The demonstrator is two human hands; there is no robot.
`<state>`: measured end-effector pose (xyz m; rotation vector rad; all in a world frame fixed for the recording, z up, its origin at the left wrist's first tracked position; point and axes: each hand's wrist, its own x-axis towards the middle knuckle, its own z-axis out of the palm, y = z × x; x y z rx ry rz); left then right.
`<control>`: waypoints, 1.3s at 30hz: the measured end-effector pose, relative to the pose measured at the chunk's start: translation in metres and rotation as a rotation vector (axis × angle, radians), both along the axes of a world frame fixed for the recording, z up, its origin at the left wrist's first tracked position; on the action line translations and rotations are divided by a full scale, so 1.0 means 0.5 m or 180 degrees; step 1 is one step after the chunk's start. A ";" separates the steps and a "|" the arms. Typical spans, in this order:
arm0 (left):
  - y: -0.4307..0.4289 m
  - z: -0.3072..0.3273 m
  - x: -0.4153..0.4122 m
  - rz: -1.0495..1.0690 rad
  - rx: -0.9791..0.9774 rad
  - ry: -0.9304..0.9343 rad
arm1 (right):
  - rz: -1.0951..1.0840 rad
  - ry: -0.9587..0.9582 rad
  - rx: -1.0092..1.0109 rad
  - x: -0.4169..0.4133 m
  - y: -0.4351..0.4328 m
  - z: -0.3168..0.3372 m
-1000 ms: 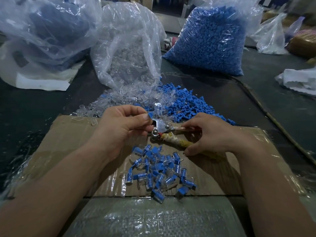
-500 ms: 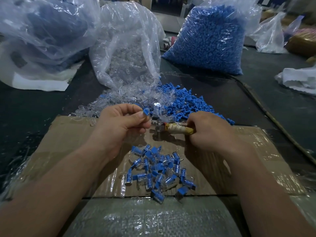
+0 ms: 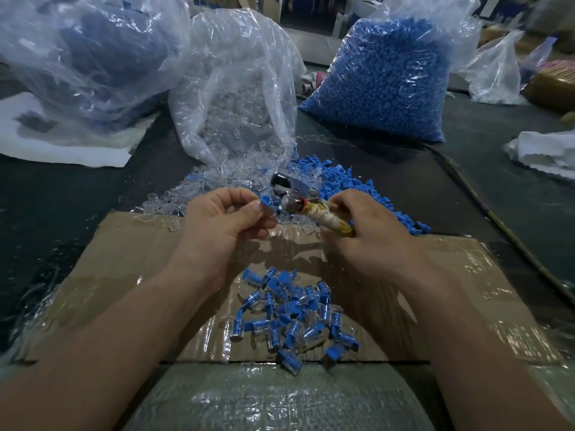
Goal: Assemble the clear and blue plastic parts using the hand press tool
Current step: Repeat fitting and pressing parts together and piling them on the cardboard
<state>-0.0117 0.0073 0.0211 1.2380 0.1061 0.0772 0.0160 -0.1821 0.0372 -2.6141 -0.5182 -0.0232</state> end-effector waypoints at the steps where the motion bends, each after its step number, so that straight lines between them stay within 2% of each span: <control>1: 0.000 0.000 0.000 0.0030 0.0030 -0.0019 | 0.0033 0.0040 -0.0005 -0.001 0.003 -0.001; 20: 0.004 -0.001 -0.002 0.0054 0.0257 -0.0166 | 0.0105 0.0303 -0.0017 -0.007 0.014 -0.002; 26: 0.002 -0.007 -0.005 0.0132 0.0371 -0.0203 | 0.0093 0.0157 -0.0297 -0.009 0.021 -0.006; 39: -0.004 0.006 -0.013 0.0288 0.0788 -0.0241 | -0.0045 -0.0080 -0.0369 -0.009 0.027 -0.010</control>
